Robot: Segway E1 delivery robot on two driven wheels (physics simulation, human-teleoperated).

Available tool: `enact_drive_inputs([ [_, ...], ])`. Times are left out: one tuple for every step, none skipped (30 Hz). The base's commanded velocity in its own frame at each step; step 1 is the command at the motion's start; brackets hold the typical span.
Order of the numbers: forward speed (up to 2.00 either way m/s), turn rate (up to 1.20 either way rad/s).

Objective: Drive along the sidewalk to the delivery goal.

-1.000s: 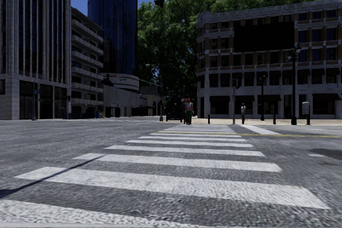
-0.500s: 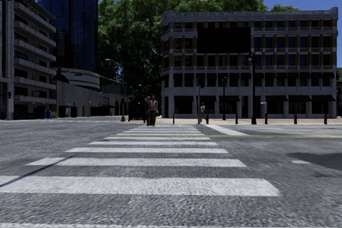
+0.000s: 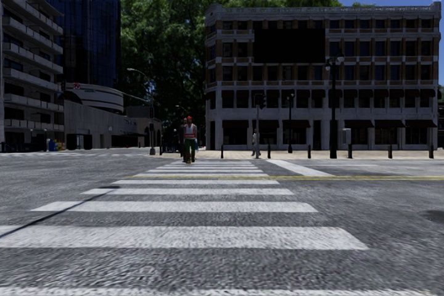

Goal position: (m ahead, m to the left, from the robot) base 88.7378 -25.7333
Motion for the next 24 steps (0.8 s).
enact_drive_inputs([
  [2.00,0.00],
  [2.00,0.00],
  [2.00,0.00],
  [2.00,0.00],
  [2.00,0.00],
  [2.00,0.00],
  [2.00,0.00],
  [2.00,0.00],
  [2.00,0.00],
  [2.00,0.00],
  [2.00,0.00],
  [2.00,0.00],
  [2.00,0.00],
  [2.00,0.00],
  [2.00,0.00],
  [2.00,0.00],
  [2.00,0.00],
  [2.00,0.00],
  [2.00,0.00],
  [2.00,0.00],
  [2.00,0.00],
  [2.00,0.00],
  [2.00,0.00],
  [2.00,0.00],
])
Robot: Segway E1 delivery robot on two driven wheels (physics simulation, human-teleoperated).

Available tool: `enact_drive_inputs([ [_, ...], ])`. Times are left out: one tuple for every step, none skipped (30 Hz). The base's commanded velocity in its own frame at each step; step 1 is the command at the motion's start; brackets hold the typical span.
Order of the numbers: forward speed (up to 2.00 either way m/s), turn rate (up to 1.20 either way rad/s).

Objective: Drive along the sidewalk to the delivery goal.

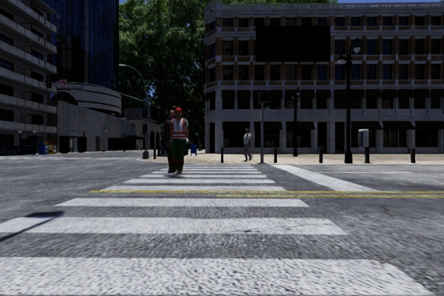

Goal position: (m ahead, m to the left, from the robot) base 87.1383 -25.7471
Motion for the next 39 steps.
enact_drive_inputs([
  [2.00,0.00],
  [2.00,0.00],
  [2.00,0.00],
  [2.00,0.00],
  [2.00,0.00],
  [2.00,0.00],
  [2.00,0.00],
  [2.00,0.00],
  [2.00,0.00],
  [2.00,0.00],
  [2.00,0.00],
  [2.00,0.00],
  [2.00,0.00],
  [2.00,0.00],
  [2.00,0.00],
  [2.00,0.00],
  [2.00,0.00],
  [2.00,0.00],
  [2.00,0.00],
  [2.00,-0.11],
  [2.00,-0.18],
  [2.00,-0.18],
  [1.99,-0.21],
  [1.99,-0.22],
  [1.99,-0.18],
  [1.99,-0.08],
  [1.99,-0.08],
  [1.99,0.00],
  [1.99,0.00],
  [1.99,0.00],
  [1.99,0.00],
  [1.99,0.00],
  [1.99,0.00],
  [1.99,0.00],
  [1.99,0.00],
  [1.99,0.00],
  [1.99,0.00],
  [1.99,0.00],
  [1.99,0.00],
])
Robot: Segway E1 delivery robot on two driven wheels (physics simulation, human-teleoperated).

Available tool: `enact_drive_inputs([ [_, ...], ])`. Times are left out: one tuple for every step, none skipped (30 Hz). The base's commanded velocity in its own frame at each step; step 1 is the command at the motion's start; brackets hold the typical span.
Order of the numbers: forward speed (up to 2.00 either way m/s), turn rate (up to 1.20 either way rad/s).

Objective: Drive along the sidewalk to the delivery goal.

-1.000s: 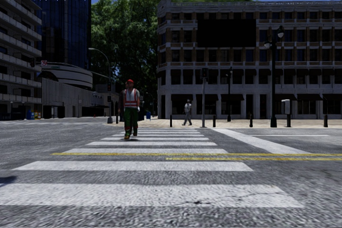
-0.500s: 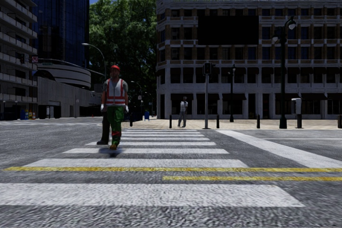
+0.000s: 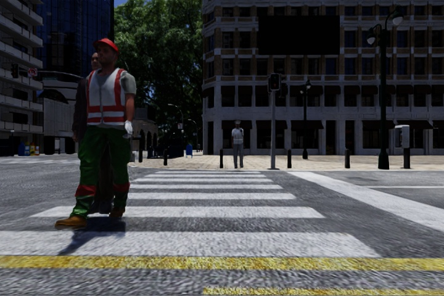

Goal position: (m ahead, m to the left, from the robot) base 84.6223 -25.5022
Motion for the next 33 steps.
enact_drive_inputs([
  [1.99,0.00],
  [1.99,0.00],
  [1.99,0.00],
  [1.99,0.00],
  [1.99,0.00],
  [1.98,0.00],
  [1.93,0.00],
  [1.93,0.00],
  [1.86,0.00],
  [1.81,0.00],
  [1.81,0.00],
  [1.77,0.00],
  [1.75,0.00],
  [1.74,0.00],
  [1.74,0.00],
  [1.72,0.00],
  [1.65,0.02],
  [1.56,0.25],
  [1.56,0.25],
  [1.54,0.46],
  [1.53,0.58],
  [1.53,0.64],
  [1.53,0.64],
  [1.53,0.70],
  [1.53,0.72],
  [1.53,0.73],
  [1.53,0.74],
  [1.53,0.74],
  [1.53,0.75],
  [1.53,0.75],
  [1.53,0.75],
  [1.53,0.75],
  [1.53,0.75],
])
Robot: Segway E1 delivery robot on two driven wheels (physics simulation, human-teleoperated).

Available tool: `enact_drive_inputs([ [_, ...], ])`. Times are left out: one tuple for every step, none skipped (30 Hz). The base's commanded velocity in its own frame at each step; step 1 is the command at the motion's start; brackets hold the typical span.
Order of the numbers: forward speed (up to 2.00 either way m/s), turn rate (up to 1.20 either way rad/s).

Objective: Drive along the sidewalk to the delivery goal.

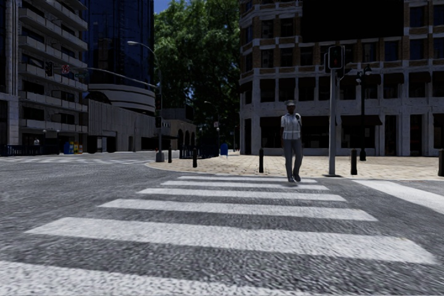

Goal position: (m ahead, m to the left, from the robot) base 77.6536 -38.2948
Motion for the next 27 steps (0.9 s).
enact_drive_inputs([
  [1.53,0.75],
  [1.53,0.73],
  [1.53,0.73],
  [1.53,0.56],
  [1.54,0.00],
  [1.54,0.00],
  [1.54,0.00],
  [1.57,0.00],
  [1.59,0.00],
  [1.59,0.00],
  [1.60,0.00],
  [1.60,0.00],
  [1.63,0.00],
  [1.64,0.00],
  [1.64,0.00],
  [1.64,0.00],
  [1.64,0.07],
  [1.64,0.11],
  [1.64,0.12],
  [1.64,0.12],
  [1.64,0.12],
  [1.64,0.12],
  [1.64,0.13],
  [1.64,0.13],
  [1.64,0.13],
  [1.64,0.03],
  [1.64,0.00],
])
